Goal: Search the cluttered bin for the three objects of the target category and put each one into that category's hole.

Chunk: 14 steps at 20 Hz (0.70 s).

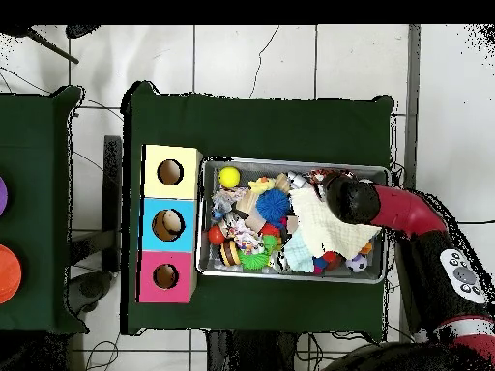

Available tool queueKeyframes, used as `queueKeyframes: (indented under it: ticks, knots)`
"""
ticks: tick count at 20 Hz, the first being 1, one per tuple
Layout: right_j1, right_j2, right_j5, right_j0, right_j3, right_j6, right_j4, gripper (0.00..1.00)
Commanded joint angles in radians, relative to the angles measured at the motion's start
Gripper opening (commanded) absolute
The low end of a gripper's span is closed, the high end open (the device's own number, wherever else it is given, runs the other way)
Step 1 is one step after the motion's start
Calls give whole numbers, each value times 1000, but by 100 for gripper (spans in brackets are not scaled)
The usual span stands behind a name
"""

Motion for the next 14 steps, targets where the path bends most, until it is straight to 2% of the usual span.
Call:
queueKeyframes:
  ticks: [1,3,4,8,9,14]
  knots:
    - [103,13,-113,51,-2,90,-64,100]
    - [108,11,-109,53,-6,78,-64,100]
    - [108,-1,-89,64,-12,72,-64,0]
    - [106,13,-87,53,-4,79,-43,0]
    - [99,10,-69,61,-10,73,-42,0]
    - [27,-5,60,100,-9,151,53,0]
